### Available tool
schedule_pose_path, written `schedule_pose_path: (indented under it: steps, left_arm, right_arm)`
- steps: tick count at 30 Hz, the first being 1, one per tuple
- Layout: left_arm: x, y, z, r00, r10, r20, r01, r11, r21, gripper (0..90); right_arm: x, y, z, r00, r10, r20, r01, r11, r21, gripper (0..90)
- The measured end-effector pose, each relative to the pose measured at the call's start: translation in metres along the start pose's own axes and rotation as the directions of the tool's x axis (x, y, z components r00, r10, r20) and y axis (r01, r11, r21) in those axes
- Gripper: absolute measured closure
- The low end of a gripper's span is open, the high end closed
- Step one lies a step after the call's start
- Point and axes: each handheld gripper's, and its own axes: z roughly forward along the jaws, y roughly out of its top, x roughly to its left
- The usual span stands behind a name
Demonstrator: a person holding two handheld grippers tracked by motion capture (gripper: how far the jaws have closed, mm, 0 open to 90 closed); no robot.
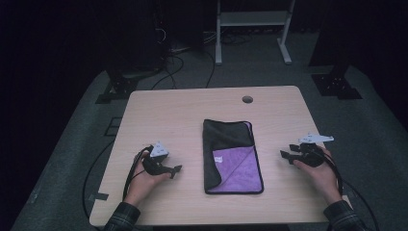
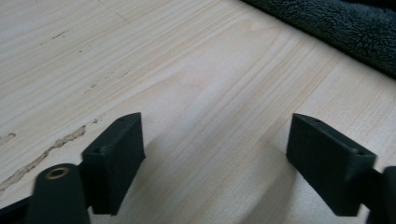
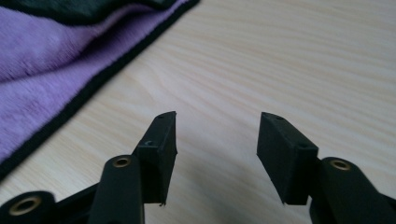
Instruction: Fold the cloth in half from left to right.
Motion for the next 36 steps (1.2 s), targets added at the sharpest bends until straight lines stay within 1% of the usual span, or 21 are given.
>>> schedule_pose_path:
  steps: [1, 3, 4, 5, 9, 10, 11, 13, 15, 17, 20, 21, 22, 24, 25, 26, 28, 29, 34, 35, 36]
  left_arm:
    - [0.000, 0.000, 0.000, 1.0000, 0.004, 0.004, -0.004, 1.0000, 0.004, 12.2]
    - [0.000, 0.000, 0.001, 1.0000, 0.004, 0.005, -0.004, 0.9999, 0.015, 9.2]
    - [0.000, 0.000, 0.001, 1.0000, 0.004, 0.005, -0.004, 0.9999, 0.015, 7.6]
    - [0.001, 0.001, 0.002, 1.0000, 0.001, -0.004, -0.001, 0.9997, 0.025, 4.9]
    - [0.001, 0.001, 0.003, 1.0000, -0.004, -0.004, 0.004, 0.9993, 0.038, 0.0]
    - [0.001, 0.001, 0.004, 1.0000, -0.005, -0.006, 0.006, 0.9992, 0.040, 0.0]
    - [0.001, 0.001, 0.004, 1.0000, -0.005, -0.006, 0.006, 0.9992, 0.040, 0.0]
    - [0.001, 0.001, 0.004, 1.0000, -0.005, -0.006, 0.005, 0.9992, 0.040, 0.0]
    - [0.001, 0.001, 0.004, 1.0000, -0.005, -0.006, 0.005, 0.9992, 0.040, 0.0]
    - [0.001, 0.001, 0.004, 1.0000, -0.005, -0.006, 0.005, 0.9992, 0.040, 0.0]
    - [0.001, 0.001, 0.004, 1.0000, -0.005, -0.006, 0.005, 0.9992, 0.040, 0.0]
    - [0.001, 0.001, 0.004, 1.0000, -0.005, -0.006, 0.005, 0.9992, 0.040, 0.0]
    - [0.001, 0.001, 0.004, 1.0000, -0.005, -0.006, 0.005, 0.9992, 0.041, 0.0]
    - [0.001, 0.001, 0.004, 1.0000, -0.006, -0.006, 0.006, 0.9993, 0.038, 0.0]
    - [0.001, 0.001, 0.004, 1.0000, -0.006, -0.006, 0.006, 0.9993, 0.037, 0.0]
    - [0.001, 0.001, 0.004, 1.0000, -0.005, -0.006, 0.006, 0.9993, 0.038, 0.0]
    - [0.001, 0.001, 0.004, 1.0000, -0.006, -0.006, 0.006, 0.9993, 0.037, 0.0]
    - [0.001, 0.001, 0.004, 1.0000, -0.006, -0.006, 0.006, 0.9993, 0.037, 0.0]
    - [0.001, 0.001, 0.004, 1.0000, -0.006, -0.006, 0.006, 0.9993, 0.037, 0.0]
    - [0.001, 0.001, 0.004, 1.0000, -0.006, -0.006, 0.006, 0.9993, 0.038, 0.0]
    - [0.001, 0.001, 0.004, 1.0000, -0.006, -0.007, 0.006, 0.9993, 0.037, 0.0]
  right_arm:
    - [0.001, 0.006, 0.001, 0.9997, -0.007, -0.023, 0.007, 1.000, -0.001, 49.3]
    - [0.003, 0.012, 0.003, 0.9987, -0.016, -0.049, 0.015, 1.000, -0.007, 52.2]
    - [0.003, 0.012, 0.003, 0.9987, -0.016, -0.049, 0.015, 1.000, -0.007, 52.2]
    - [0.006, 0.021, 0.005, 0.9971, -0.032, -0.069, 0.032, 0.999, -0.013, 54.7]
    - [0.010, 0.038, 0.009, 0.9926, -0.054, -0.109, 0.051, 0.998, -0.031, 56.1]
    - [0.011, 0.042, 0.010, 0.9917, -0.057, -0.115, 0.053, 0.998, -0.036, 56.2]
    - [0.011, 0.042, 0.010, 0.9917, -0.057, -0.115, 0.053, 0.998, -0.036, 56.2]
    - [0.014, 0.052, 0.015, 0.9887, -0.068, -0.133, 0.063, 0.997, -0.038, 56.8]
    - [0.016, 0.059, 0.019, 0.9870, -0.070, -0.145, 0.064, 0.997, -0.044, 57.0]
    - [0.018, 0.067, 0.025, 0.9857, -0.074, -0.151, 0.067, 0.997, -0.049, 57.7]
    - [0.020, 0.077, 0.036, 0.9838, -0.081, -0.160, 0.075, 0.996, -0.043, 58.6]
    - [0.020, 0.079, 0.040, 0.9838, -0.073, -0.164, 0.065, 0.996, -0.055, 59.5]
    - [0.020, 0.081, 0.043, 0.9824, -0.072, -0.172, 0.064, 0.997, -0.050, 59.3]
    - [0.022, 0.086, 0.052, 0.9824, -0.080, -0.169, 0.075, 0.996, -0.041, 59.7]
    - [0.022, 0.090, 0.057, 0.9827, -0.081, -0.166, 0.074, 0.996, -0.051, 60.4]
    - [0.023, 0.092, 0.061, 0.9819, -0.080, -0.172, 0.073, 0.996, -0.050, 60.3]
    - [0.024, 0.099, 0.070, 0.9823, -0.096, -0.161, 0.090, 0.995, -0.041, 60.2]
    - [0.025, 0.103, 0.078, 0.9822, -0.093, -0.163, 0.088, 0.995, -0.038, 60.3]
    - [0.025, 0.115, 0.099, 0.9831, -0.086, -0.162, 0.083, 0.996, -0.028, 61.0]
    - [0.024, 0.116, 0.103, 0.9847, -0.082, -0.154, 0.077, 0.996, -0.037, 61.8]
    - [0.023, 0.116, 0.107, 0.9843, -0.074, -0.160, 0.069, 0.997, -0.037, 61.6]
